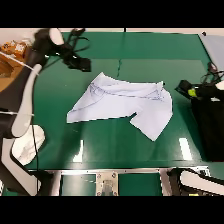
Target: Fold the shirts.
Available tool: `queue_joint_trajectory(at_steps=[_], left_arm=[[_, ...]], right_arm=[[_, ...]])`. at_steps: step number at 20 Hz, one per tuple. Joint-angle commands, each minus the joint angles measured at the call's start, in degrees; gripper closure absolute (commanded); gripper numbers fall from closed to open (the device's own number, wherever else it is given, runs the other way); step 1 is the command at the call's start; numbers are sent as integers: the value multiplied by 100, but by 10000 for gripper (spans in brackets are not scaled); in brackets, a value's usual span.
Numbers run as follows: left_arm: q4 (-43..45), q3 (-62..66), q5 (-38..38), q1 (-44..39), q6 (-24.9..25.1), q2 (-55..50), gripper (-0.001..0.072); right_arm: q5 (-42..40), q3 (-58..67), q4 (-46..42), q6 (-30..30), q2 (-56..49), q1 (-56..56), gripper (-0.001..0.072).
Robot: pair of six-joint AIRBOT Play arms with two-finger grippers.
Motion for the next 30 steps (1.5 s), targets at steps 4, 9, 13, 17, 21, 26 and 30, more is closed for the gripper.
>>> queue_joint_trajectory(at_steps=[4,9,13,17,21,26,30], left_arm=[[-953,-625,-1836,1620,-114,146,178],[-1021,-2105,-1996,2179,-70,328,178],[-966,-3464,-1580,2479,170,984,178],[-997,-4754,-573,2673,214,1808,178],[-1858,-5737,472,2649,350,2026,178],[-2013,-6793,1508,1993,365,2020,178],[-2050,-6874,1342,1733,369,2022,181]], right_arm=[[1045,-1019,-26,-153,92,-1172,449],[1023,-1447,1377,-1412,-640,-1158,414],[752,-1445,2124,-1941,-999,-1158,414],[551,-1355,2127,-2015,-1069,-1154,463],[575,-1349,2179,-2240,-1067,-1147,692],[577,-1349,2277,-2238,-1067,-1147,691],[599,-1349,2277,-2236,-1067,-1147,691]])
